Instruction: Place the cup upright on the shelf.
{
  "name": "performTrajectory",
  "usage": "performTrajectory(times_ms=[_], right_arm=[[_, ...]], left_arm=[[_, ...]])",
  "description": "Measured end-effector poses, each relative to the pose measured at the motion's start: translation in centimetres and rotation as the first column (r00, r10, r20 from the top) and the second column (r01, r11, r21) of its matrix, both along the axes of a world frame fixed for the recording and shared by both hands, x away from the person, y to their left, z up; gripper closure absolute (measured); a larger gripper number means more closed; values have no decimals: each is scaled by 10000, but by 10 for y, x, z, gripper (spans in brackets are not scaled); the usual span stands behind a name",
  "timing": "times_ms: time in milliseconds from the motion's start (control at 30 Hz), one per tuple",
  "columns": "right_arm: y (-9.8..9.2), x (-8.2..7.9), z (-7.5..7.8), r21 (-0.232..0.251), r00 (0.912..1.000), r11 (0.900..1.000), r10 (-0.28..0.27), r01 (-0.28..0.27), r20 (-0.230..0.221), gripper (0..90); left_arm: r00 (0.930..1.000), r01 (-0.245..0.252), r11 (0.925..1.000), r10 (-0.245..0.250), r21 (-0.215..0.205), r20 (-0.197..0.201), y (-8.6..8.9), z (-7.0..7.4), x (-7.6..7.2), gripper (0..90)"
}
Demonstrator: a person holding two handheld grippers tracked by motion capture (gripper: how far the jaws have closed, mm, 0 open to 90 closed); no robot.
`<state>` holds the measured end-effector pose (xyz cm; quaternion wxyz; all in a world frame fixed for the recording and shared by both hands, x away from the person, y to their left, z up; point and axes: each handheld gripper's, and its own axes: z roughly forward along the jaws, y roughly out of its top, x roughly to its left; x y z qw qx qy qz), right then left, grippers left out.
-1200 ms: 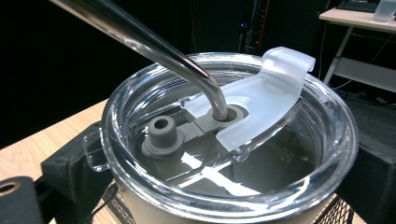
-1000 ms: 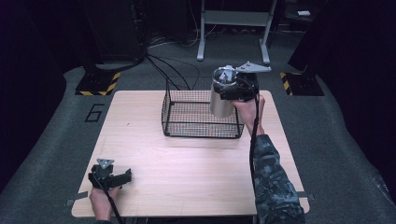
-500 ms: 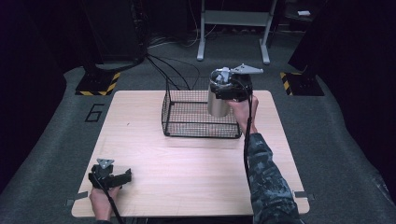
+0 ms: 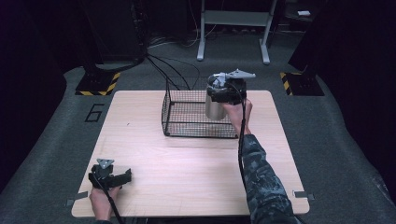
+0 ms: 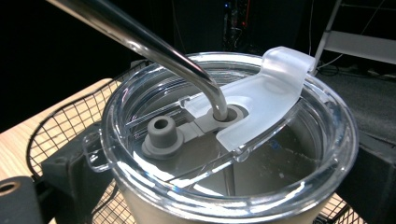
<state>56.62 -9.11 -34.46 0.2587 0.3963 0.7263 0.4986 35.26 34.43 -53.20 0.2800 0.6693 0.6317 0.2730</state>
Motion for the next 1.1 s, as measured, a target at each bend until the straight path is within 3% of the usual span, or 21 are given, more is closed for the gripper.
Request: performTrajectory(times_ms=[833,1100], right_arm=[[6,14,-37,92,9972,9986,-507,512,-549,35],[16,16,-44,125,9962,9984,-538,548,-691,35]], left_arm=[[9999,-77,9999,77,-70,83,-1,-1,0,9],[9999,-80,9999,81,-68,82,-1,0,0,9]])
